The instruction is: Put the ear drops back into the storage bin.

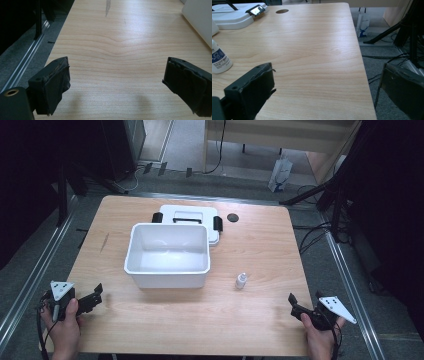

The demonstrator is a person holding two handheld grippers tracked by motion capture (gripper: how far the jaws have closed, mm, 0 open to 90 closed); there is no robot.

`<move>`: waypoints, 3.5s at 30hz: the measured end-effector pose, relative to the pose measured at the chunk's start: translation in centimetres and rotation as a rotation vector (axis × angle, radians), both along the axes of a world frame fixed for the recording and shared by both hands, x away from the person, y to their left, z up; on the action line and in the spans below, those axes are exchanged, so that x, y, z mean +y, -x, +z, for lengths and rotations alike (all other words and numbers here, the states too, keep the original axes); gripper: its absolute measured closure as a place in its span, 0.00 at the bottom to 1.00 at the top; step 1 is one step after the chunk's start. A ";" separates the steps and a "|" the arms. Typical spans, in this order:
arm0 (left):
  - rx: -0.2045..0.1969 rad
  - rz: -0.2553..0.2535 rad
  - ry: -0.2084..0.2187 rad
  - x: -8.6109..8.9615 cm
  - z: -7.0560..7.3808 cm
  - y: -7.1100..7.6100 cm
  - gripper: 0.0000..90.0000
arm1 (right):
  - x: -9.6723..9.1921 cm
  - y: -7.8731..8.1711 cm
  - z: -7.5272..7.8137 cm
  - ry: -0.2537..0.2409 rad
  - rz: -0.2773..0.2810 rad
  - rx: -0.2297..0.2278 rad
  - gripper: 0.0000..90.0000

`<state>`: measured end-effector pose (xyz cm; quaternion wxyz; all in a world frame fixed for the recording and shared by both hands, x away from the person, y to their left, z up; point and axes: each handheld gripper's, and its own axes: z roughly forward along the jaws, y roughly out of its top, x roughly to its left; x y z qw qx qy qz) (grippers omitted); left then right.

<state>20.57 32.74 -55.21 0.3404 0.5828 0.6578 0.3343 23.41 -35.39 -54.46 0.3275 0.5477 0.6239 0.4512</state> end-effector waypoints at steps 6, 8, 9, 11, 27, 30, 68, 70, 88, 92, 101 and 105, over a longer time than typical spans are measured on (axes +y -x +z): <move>-0.002 0.001 -0.011 -0.1 0.0 0.0 0.08 | 0.2 0.0 0.1 0.007 0.008 0.011 0.13; -0.004 0.002 -0.013 -0.1 0.0 0.0 0.08 | 0.2 -0.2 0.2 0.002 0.015 0.033 0.15; -0.003 0.001 -0.013 -0.1 0.0 0.0 0.08 | 0.3 -0.2 0.3 0.012 0.021 0.043 0.15; -0.002 0.002 -0.012 -0.1 0.0 0.0 0.08 | 0.3 -0.2 0.3 0.011 0.031 0.052 0.15; -0.002 0.000 0.003 0.1 0.0 0.0 0.08 | 3.6 -2.6 4.0 0.211 0.233 0.210 0.21; 0.000 0.000 0.005 0.1 0.0 0.0 0.08 | 4.1 -3.6 5.0 0.258 0.265 0.250 0.21; 0.004 -0.002 0.018 0.2 0.0 0.0 0.08 | 18.1 -12.3 10.8 0.734 0.748 0.759 0.47; 0.001 0.000 0.019 0.2 0.0 0.0 0.08 | 18.7 -12.4 10.8 0.730 0.749 0.759 0.46; -0.001 0.001 0.022 0.3 0.0 0.0 0.08 | 20.6 -13.1 10.6 0.747 0.800 0.771 0.80; 0.000 0.001 0.022 0.3 0.0 0.0 0.08 | 20.7 -13.1 10.5 0.750 0.816 0.772 0.83; 0.000 0.000 0.020 0.3 0.0 -0.1 0.08 | 20.8 -13.2 10.2 0.761 0.818 0.762 0.77; 0.000 0.001 0.020 0.3 0.0 0.0 0.08 | 21.1 -13.3 10.3 0.753 0.819 0.759 0.79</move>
